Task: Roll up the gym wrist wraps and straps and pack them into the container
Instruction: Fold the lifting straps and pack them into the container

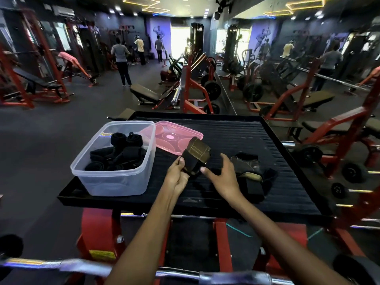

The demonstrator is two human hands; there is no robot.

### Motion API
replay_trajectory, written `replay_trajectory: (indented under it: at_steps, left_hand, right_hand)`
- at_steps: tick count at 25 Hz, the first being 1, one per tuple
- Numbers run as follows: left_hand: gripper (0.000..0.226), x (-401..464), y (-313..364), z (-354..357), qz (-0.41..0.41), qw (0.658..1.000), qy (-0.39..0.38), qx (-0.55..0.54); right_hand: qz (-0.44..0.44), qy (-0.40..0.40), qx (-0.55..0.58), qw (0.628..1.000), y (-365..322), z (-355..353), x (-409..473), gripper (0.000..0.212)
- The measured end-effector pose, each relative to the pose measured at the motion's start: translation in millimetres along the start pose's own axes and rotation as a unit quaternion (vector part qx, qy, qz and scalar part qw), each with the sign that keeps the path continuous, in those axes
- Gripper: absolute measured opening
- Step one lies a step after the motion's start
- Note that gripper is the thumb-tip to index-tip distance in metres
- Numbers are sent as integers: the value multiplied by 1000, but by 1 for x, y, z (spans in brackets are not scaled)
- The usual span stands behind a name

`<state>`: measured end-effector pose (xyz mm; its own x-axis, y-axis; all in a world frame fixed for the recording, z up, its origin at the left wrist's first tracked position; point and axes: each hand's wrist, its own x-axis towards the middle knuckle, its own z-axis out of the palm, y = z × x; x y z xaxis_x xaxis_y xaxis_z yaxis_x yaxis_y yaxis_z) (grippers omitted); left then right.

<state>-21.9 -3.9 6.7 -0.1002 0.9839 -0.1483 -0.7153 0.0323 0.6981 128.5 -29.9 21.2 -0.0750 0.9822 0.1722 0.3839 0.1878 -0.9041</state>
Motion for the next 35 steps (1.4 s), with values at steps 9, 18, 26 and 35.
replay_trajectory:
  at_steps: [9, 18, 26, 35]
  left_hand:
    - [55, -51, 22, -34, 134, 828, 84, 538]
    - [53, -96, 27, -55, 214, 717, 192, 635]
    - [56, -110, 10, -44, 268, 698, 255, 612]
    - [66, -116, -4, -31, 298, 588, 319, 681]
  right_hand:
    - [-10, -190, 148, 971, -14, 25, 17, 61]
    - [-60, -304, 38, 950, -11, 52, 25, 62]
    - [-120, -243, 5, 963, -3, 61, 12, 58]
    - [-143, -258, -23, 955, -1, 59, 10, 68]
